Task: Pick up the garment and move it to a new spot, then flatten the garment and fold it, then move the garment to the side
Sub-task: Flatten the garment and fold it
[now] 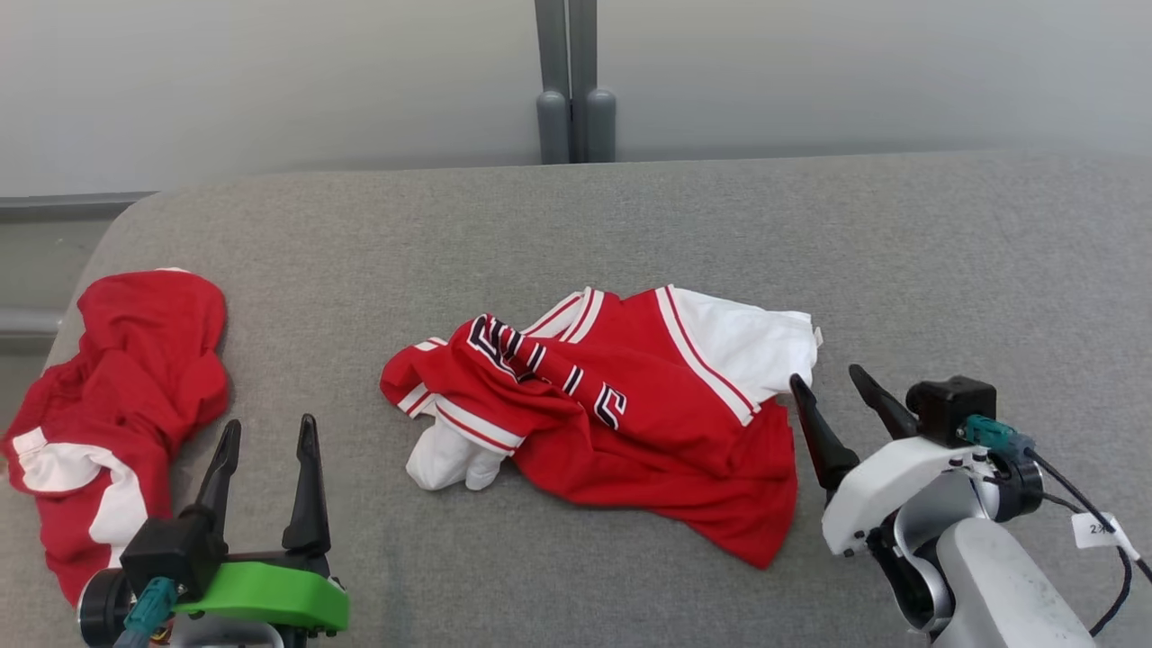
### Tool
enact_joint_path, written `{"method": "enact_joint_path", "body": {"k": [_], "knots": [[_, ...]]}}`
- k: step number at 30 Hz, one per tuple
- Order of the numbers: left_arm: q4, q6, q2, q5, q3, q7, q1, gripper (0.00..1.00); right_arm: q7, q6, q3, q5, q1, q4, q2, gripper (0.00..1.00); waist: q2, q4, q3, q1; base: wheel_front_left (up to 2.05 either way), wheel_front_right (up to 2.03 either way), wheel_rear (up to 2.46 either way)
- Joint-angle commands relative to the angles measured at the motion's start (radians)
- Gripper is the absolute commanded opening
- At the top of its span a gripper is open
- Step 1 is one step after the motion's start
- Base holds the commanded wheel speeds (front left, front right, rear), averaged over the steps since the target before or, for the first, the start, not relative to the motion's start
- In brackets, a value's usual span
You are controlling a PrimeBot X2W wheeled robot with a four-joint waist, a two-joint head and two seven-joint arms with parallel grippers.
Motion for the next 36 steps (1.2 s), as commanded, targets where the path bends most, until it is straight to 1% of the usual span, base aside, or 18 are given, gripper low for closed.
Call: {"method": "enact_joint_path", "body": {"k": [1,4,10,16,21,22,23,24,25,30,36], "knots": [[0.004,-0.004,-0.004,0.004,0.002,0.0,-0.015,1.0,0.028,0.0,-0.005,0.011,-0.015,0.018,-0.012,1.0,0.0,0.03,0.013,0.0,0.0,0.0,0.0],[0.01,-0.009,-0.008,0.005,0.002,0.0,-0.022,1.0,0.099,0.0,-0.027,0.026,-0.038,0.056,-0.016,1.0,0.0,0.057,0.021,0.0,0.0,0.0,0.0],[0.016,-0.017,-0.017,0.011,0.008,0.0,-0.032,1.0,0.179,0.0,-0.078,0.044,-0.064,0.082,0.0,1.0,0.0,0.096,0.039,0.0,0.0,0.0,0.0],[0.022,-0.026,-0.027,0.015,0.013,0.0,-0.042,1.0,0.258,0.0,-0.177,0.039,-0.092,0.099,0.03,1.0,0.0,0.122,0.06,0.0,0.0,0.0,0.0],[0.032,-0.035,-0.032,0.021,0.021,0.0,-0.053,1.0,0.305,0.0,-0.206,0.03,-0.104,0.093,0.048,1.0,0.0,0.136,0.072,0.0,0.0,0.0,0.0],[0.034,-0.038,-0.034,0.022,0.023,0.0,-0.054,1.0,0.311,0.0,-0.211,0.03,-0.104,0.09,0.05,0.83,0.0,0.139,0.074,0.0,0.0,0.0,0.0],[0.036,-0.039,-0.035,0.024,0.024,0.0,-0.054,1.0,0.314,0.0,-0.214,0.029,-0.103,0.089,0.051,0.62,0.0,0.141,0.075,0.0,0.0,0.0,0.0],[0.038,-0.039,-0.036,0.024,0.025,0.0,-0.055,1.0,0.315,0.0,-0.217,0.028,-0.101,0.087,0.053,0.36,0.0,0.143,0.076,0.0,0.0,0.0,0.0],[0.039,-0.04,-0.038,0.025,0.026,0.0,-0.057,1.0,0.314,0.0,-0.22,0.03,-0.099,0.083,0.055,0.0,0.0,0.145,0.077,0.0,0.0,0.0,0.0],[0.043,-0.049,-0.044,0.034,0.032,0.0,-0.063,1.0,0.302,0.0,-0.219,0.016,-0.093,0.053,0.059,0.0,0.0,0.15,0.081,0.0,0.0,0.0,0.0],[0.047,-0.055,-0.054,0.043,0.033,0.0,-0.066,1.0,0.302,0.0,-0.199,0.014,-0.104,-0.042,0.061,0.0,0.0,0.16,0.085,0.0,0.0,0.0,0.0]]}}
